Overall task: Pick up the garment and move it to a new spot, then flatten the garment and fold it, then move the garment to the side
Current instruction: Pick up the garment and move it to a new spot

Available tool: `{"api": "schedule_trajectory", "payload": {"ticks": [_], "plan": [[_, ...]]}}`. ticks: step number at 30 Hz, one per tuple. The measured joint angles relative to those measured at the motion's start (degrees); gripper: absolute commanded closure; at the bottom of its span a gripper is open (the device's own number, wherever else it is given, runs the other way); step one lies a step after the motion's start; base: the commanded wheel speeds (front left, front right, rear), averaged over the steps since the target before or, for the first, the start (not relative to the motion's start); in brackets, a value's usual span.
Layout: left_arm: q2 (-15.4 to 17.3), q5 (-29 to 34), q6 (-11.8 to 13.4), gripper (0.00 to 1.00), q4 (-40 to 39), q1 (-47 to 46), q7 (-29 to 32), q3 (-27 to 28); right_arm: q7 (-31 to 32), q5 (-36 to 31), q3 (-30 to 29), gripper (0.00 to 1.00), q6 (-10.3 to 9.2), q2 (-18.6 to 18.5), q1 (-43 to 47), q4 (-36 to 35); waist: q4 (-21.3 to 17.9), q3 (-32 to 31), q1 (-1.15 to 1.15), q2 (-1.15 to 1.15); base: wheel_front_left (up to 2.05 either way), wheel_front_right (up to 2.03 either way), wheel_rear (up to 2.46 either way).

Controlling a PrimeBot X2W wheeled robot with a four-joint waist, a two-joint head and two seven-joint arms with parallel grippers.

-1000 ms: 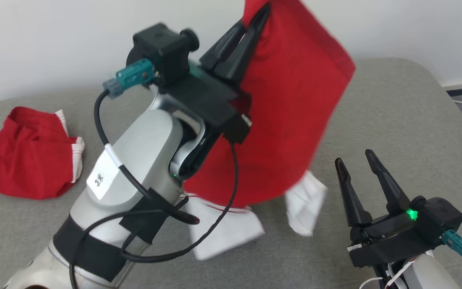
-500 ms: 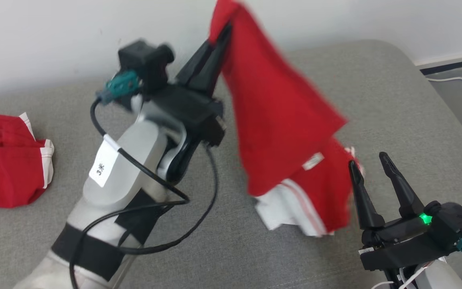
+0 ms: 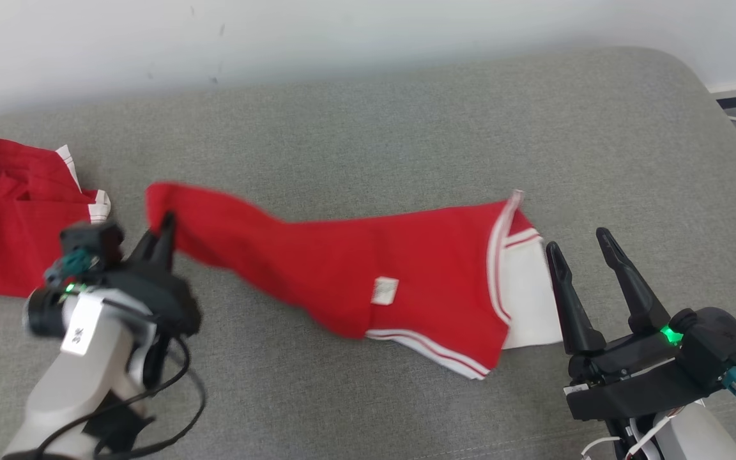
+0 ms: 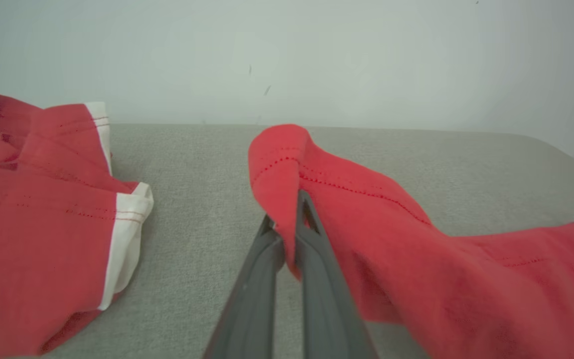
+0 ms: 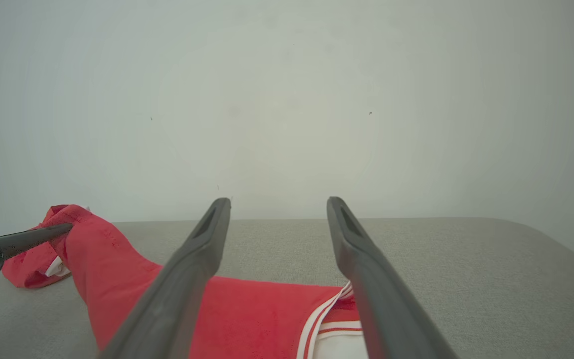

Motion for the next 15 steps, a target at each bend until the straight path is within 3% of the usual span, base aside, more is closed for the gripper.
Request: {"api": "schedule_trajectory", "payload": {"ticks": [5,6,7,8,15], "plan": [[1.5,0.0,0.2,1.00,3.1,2.0,-0.2,0.5,0.0,-0.1,0.3,0.00,0.01,0.1,-0.3,0.0,0.2,0.3,0.00,0.00,0.00,0.00,0.00],[1.3,0.0,0.2,0.68,3.2,2.0,-0.2,0.5,0.0,-0.2,0.3,0.00,0.02,0.1,-0.3,0.0,0.2,0.3,0.00,0.00,0.00,0.00,0.00],[1.1,0.0,0.2,0.11,3.4,2.0,-0.4,0.5,0.0,-0.2,0.3,0.00,0.02,0.1,-0.3,0.0,0.2,0.4,0.00,0.00,0.00,0.00,0.00],[0.9,0.0,0.2,0.00,3.4,2.0,-0.4,0.6,0.0,-0.3,0.3,0.00,0.04,0.1,-0.3,0.1,0.3,0.4,0.00,0.00,0.00,0.00,0.00],[-0.1,0.1,-0.8,0.00,3.6,2.5,-0.9,0.4,0.0,-0.3,0.8,0.00,0.48,0.5,-0.6,1.5,0.3,-0.2,0.00,0.00,0.00,0.00,0.00]]}}
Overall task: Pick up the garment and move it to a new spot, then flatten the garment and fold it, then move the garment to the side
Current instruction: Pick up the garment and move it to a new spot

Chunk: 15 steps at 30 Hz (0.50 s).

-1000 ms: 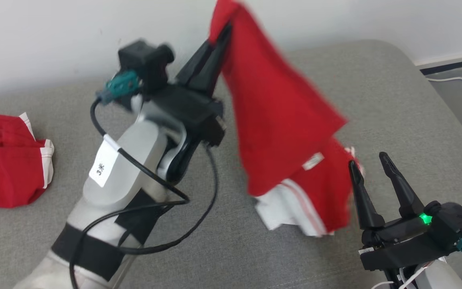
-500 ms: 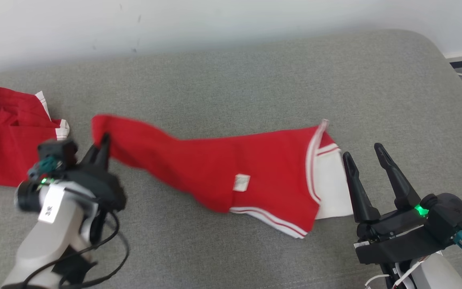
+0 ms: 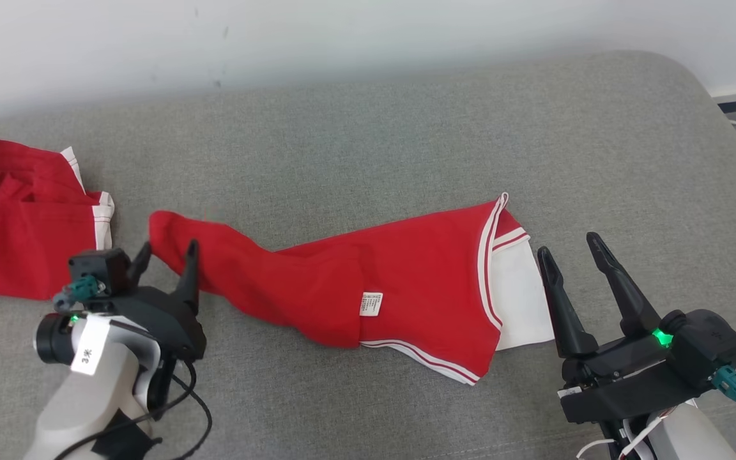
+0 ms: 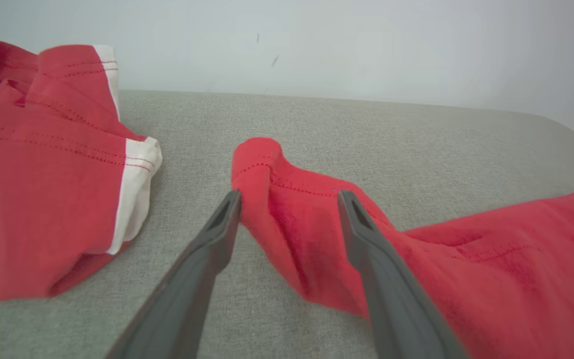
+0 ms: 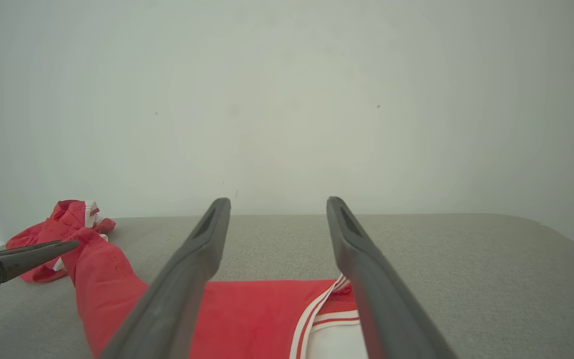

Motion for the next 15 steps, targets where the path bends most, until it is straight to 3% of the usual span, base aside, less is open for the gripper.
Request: {"api": "schedule_trajectory", "payload": {"ticks": [15], "plan": [[-0.3,2.0,-0.4,0.00,-9.6,8.8,-0.3,1.2,0.0,0.5,-3.1,0.00,0.00,-0.9,1.8,0.6,0.7,-2.7,0.00,0.00,0.00,0.00,0.00]]}}
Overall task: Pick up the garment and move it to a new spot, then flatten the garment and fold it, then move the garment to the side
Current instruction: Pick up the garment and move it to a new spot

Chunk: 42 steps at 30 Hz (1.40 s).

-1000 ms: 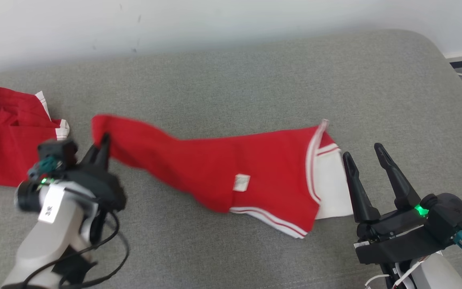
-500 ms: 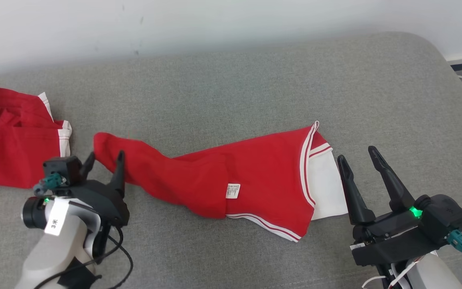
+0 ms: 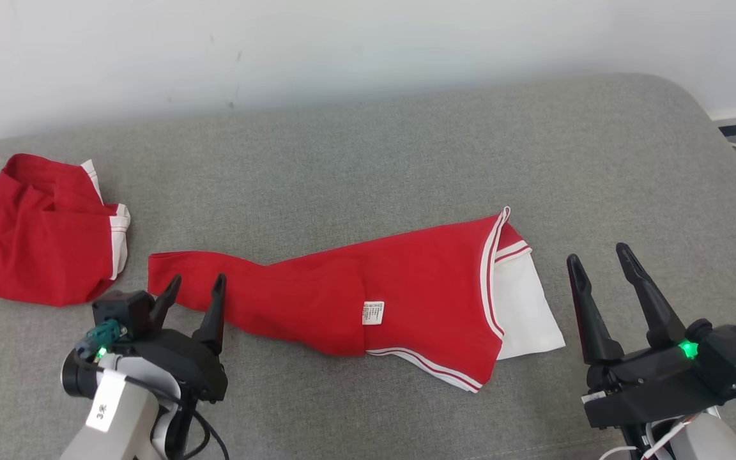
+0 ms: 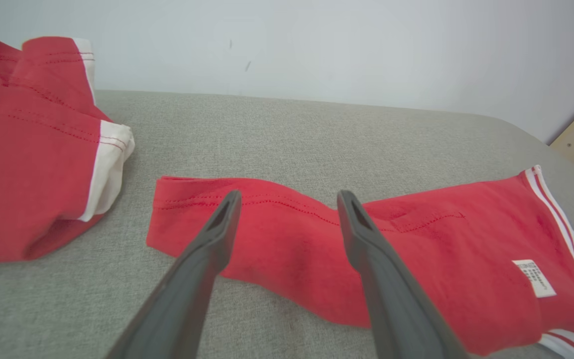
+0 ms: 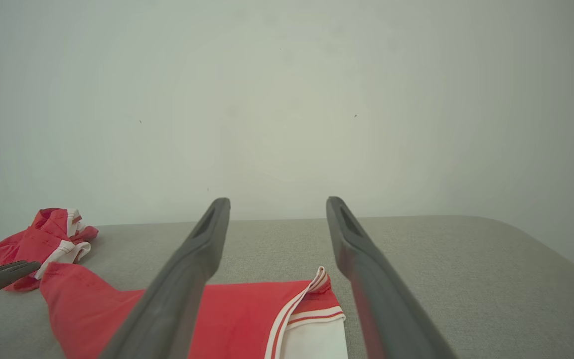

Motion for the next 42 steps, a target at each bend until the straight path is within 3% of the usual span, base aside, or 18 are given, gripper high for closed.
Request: {"api": "schedule_trajectory", "payload": {"ticks": [18,42], "plan": [[-0.1,5.8,3.3,0.00,-24.7,13.0,0.0,3.5,0.0,0.7,-2.9,0.00,-1.05,-0.7,6.3,-0.5,0.2,-1.3,0.00,0.00,0.00,0.00,0.00],[2.0,12.1,7.5,0.00,-37.1,19.7,0.0,7.7,0.0,-0.2,-2.4,0.00,-1.08,-0.2,5.9,-0.9,-1.2,-1.6,0.00,0.00,0.00,0.00,0.00]]}}
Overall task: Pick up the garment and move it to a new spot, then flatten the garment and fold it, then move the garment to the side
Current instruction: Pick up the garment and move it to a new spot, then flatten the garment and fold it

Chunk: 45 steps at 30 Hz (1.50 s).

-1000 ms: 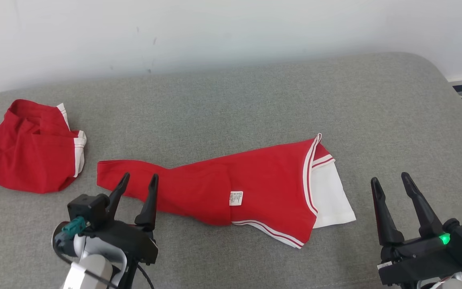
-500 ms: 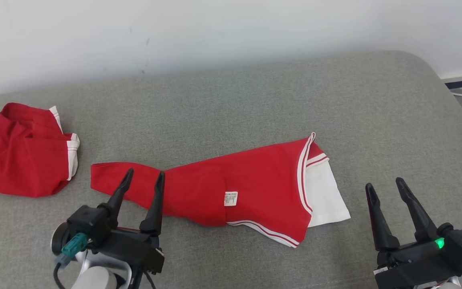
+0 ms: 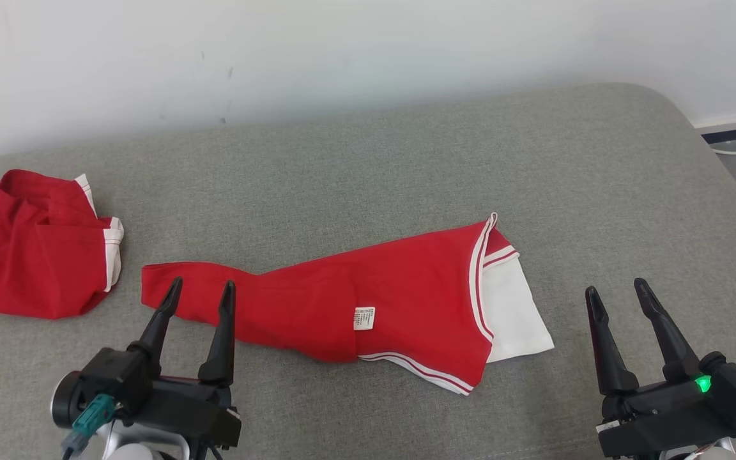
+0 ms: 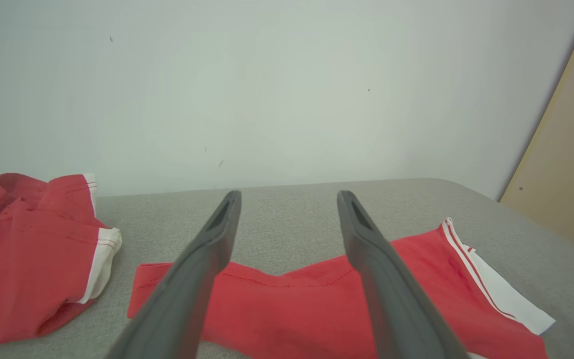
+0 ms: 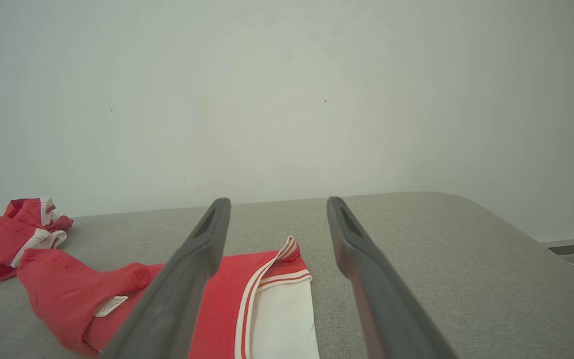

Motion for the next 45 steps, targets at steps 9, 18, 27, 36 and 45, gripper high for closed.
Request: {"api": "schedule_trajectory", "payload": {"ticks": [9,18,27,36,45], "plan": [[0.3,0.6,1.0,0.00,-2.0,2.4,0.0,2.6,0.0,0.0,-0.6,0.00,-0.42,0.5,0.1,-1.3,0.8,0.0,0.00,0.00,0.00,0.00,0.00],[-0.2,0.9,1.5,0.00,-3.3,3.5,0.0,4.2,0.0,0.0,-0.7,0.00,-0.41,0.6,0.0,-1.3,1.2,0.1,0.00,0.00,0.00,0.00,0.00],[-0.4,1.0,1.5,0.00,-3.9,4.2,0.0,4.6,0.0,0.0,-0.5,0.00,-0.16,1.0,0.0,-1.1,0.5,0.3,0.00,0.01,0.00,0.00,0.00],[0.0,3.7,-0.7,0.00,-1.6,1.7,0.5,0.4,0.0,0.1,-0.4,0.00,0.09,1.4,0.0,-0.5,-0.1,1.1,0.00,0.01,0.00,0.00,0.00],[0.7,5.6,-4.7,0.00,5.0,-7.4,5.0,-4.0,0.0,0.2,0.9,0.00,0.34,2.1,-0.7,0.2,-2.0,3.1,0.01,0.01,0.00,0.00,0.00]]}}
